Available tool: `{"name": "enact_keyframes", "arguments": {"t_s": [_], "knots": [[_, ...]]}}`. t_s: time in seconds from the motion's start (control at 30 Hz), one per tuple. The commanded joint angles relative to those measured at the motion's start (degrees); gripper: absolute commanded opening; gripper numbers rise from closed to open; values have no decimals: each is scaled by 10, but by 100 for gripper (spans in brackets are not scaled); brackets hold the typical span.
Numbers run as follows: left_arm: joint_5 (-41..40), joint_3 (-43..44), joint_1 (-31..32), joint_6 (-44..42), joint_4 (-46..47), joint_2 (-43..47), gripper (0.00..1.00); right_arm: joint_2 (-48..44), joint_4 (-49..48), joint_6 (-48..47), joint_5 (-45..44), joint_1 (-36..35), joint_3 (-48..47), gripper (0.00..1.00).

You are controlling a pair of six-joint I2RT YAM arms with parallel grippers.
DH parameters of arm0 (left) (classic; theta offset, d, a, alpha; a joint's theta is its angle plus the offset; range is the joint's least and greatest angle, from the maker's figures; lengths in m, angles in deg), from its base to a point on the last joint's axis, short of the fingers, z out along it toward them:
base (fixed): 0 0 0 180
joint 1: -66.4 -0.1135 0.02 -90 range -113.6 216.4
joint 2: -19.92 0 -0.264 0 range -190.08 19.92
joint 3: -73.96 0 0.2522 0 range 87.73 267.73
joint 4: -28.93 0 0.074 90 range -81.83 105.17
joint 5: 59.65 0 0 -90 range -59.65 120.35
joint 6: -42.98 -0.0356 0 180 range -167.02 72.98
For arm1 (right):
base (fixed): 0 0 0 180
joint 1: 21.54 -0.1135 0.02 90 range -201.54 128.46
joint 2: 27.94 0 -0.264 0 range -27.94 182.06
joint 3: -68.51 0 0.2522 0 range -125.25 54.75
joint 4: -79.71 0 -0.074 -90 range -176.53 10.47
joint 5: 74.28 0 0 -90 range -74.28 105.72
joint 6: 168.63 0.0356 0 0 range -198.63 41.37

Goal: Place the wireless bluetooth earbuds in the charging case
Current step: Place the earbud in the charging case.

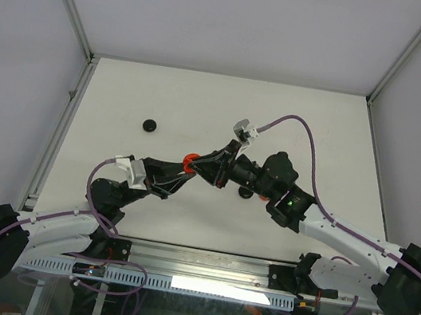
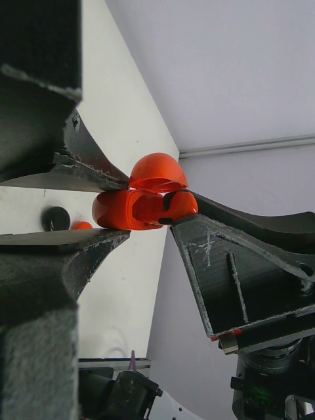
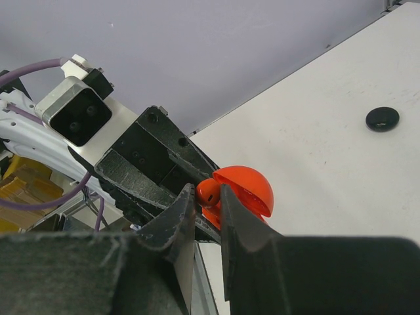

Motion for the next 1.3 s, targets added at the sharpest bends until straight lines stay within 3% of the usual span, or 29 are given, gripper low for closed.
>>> {"name": "enact_keyframes", "arguments": {"t_s": [0.0, 0.4, 0.73, 0.77, 0.8, 1.27], "knots": [[8, 22, 7, 12, 41, 3, 0, 3, -16, -10, -3, -3, -9, 2], [-54, 12, 6, 22, 23, 22, 0, -11, -4, -10, -3, -3, -1, 2], [-60, 7, 7, 14, 22, 25, 0, -8, 31, -10, -3, -10, -14, 2], [-61, 7, 6, 12, 21, 26, 0, -8, 38, 31, -146, -13, -16, 4], [-62, 8, 7, 8, 19, 26, 0, -7, 48, 43, -195, -15, -20, 5], [-90, 20, 7, -45, 13, 8, 0, 14, 85, 40, -258, -55, -44, 6]]}}
